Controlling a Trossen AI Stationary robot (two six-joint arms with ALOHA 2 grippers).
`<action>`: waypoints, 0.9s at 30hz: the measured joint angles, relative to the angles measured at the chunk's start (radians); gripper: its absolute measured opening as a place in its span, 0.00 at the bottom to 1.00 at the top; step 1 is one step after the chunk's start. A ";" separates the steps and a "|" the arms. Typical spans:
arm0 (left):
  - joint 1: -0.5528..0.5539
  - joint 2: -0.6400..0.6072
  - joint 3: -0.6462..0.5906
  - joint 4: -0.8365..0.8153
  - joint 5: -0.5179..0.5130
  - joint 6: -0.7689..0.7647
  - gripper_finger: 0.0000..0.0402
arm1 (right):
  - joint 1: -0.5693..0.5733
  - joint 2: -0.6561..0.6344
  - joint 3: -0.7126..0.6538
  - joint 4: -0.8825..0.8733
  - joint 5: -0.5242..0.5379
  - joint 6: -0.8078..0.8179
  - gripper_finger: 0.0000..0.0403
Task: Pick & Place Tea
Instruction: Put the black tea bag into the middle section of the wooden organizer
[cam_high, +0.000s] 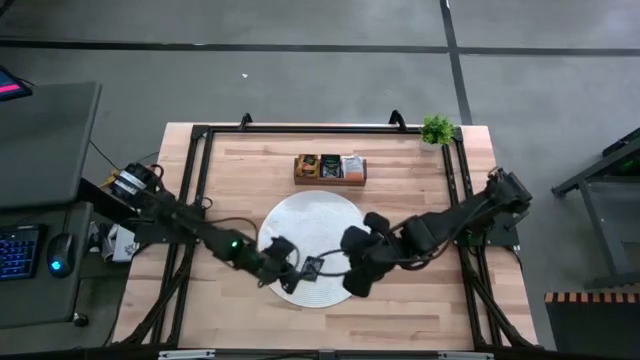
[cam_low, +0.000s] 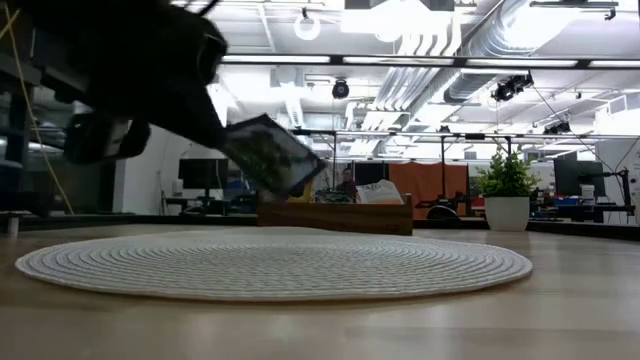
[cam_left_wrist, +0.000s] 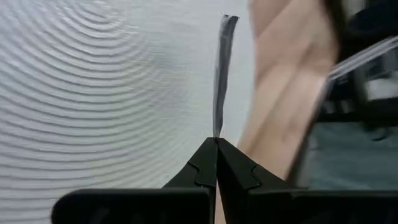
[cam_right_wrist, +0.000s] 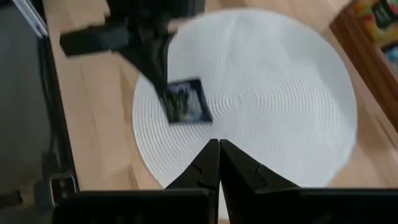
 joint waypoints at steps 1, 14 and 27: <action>0.019 0.000 0.023 -0.053 0.025 0.020 0.00 | 0.008 0.000 0.000 -0.024 0.001 0.015 0.02; 0.289 0.000 0.439 -0.738 0.243 0.398 0.00 | 0.109 0.000 0.000 -0.356 0.024 0.108 0.02; 0.460 0.000 0.664 -1.189 0.461 0.793 0.00 | 0.057 0.000 0.000 -0.207 0.051 -0.113 0.03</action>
